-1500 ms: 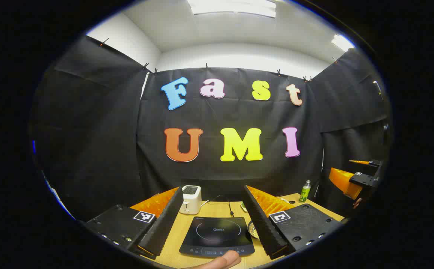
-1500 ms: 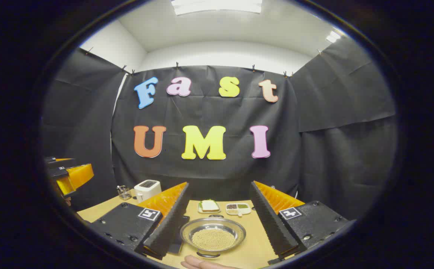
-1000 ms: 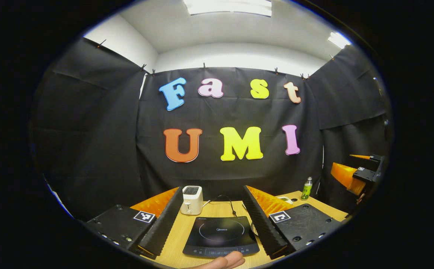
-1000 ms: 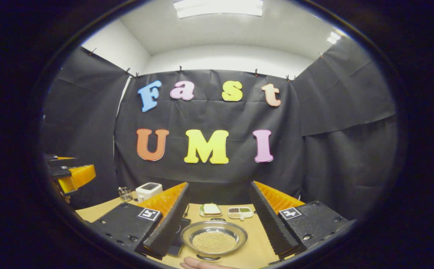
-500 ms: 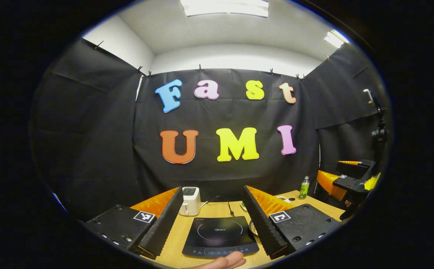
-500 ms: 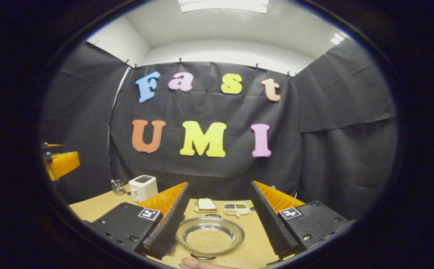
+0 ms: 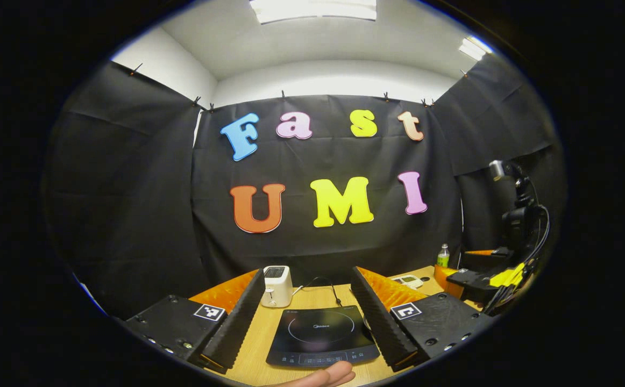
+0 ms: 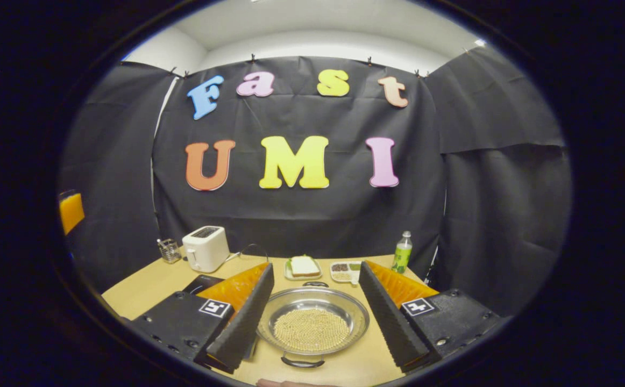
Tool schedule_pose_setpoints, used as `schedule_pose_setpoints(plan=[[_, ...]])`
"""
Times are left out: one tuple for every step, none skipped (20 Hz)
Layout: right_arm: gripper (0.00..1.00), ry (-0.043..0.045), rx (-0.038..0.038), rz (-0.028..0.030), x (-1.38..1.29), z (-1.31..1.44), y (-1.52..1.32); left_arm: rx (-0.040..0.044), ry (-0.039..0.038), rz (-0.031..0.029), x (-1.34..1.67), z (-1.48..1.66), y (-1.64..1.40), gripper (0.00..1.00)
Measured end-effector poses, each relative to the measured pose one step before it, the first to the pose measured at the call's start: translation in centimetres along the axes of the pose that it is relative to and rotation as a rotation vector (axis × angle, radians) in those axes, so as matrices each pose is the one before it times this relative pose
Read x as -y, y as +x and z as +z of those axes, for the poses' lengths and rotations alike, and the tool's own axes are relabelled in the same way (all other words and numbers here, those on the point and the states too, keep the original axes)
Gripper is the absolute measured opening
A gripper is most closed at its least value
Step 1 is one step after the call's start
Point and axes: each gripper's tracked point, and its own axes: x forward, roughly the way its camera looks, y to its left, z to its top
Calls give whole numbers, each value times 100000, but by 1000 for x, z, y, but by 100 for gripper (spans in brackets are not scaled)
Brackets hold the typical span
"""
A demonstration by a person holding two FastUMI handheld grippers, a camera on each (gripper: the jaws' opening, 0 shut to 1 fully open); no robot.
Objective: First push the handle of the pot to place it horizontally, then grasp the pot with both hands and set it on the induction cooktop.
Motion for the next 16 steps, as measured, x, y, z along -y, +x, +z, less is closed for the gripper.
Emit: schedule_pose_setpoints(plan=[[100, -351, -3089, 398, -234, -1182, 693, 377, -919, 741, -127, 154, -152, 96], [96, 31, -3405, 690, -266, -1171, 767, 456, -1155, 484, -134, 133, -135, 96], [95, 895, -4546, 675, -205, -1422, 707, 563, -1177, -185, 86, 208, -27, 96], [89, 1986, -4316, 1700, -458, -1131, 643, 726, -318, -1002, 302, 99, -23, 96], [84, 1625, -4556, 2150, -696, -1286, 722, 567, 812, -794, 196, 64, 26, 96], [81, 860, -4449, 1491, -410, -1233, 565, -96, 1325, -6, 35, -206, -149, 96], [71, 371, -3898, 598, -86, -1276, 507, -460, 1052, 282, 44, -292, -107, 96], [69, -197, -3079, 1435, -493, -869, 492, -197, 257, 6, 121, -180, -55, 96], [53, -627, -3212, 2149, -775, -979, 527, -184, -443, -342, 202, -72, 119, 96], [44, 495, -4060, 2778, -755, -991, 469, -181, -1432, -27, 106, 10, -75, 96], [26, 1309, -5171, 2891, -689, -1279, 571, 282, -1362, -348, 121, 44, 15, 96], [20, 34, -5012, 3063, -826, -1176, 537, 336, -465, -606, 120, 51, -81, 96], [12, -503, -3287, 1050, -413, -972, 312, 352, 133, -312, -54, -45, -110, 96], [8, -1259, -2414, -685, -4, -648, 666, -92, 355, 20, -112, -141, 17, 96], [4, -1165, -2379, 652, -193, -776, 0, -291, 340, -9, 19, -195, -53, 96], [4, -1187, -2787, 440, -189, -869, 434, -265, 112, 47, -70, -164, -41, 96]])
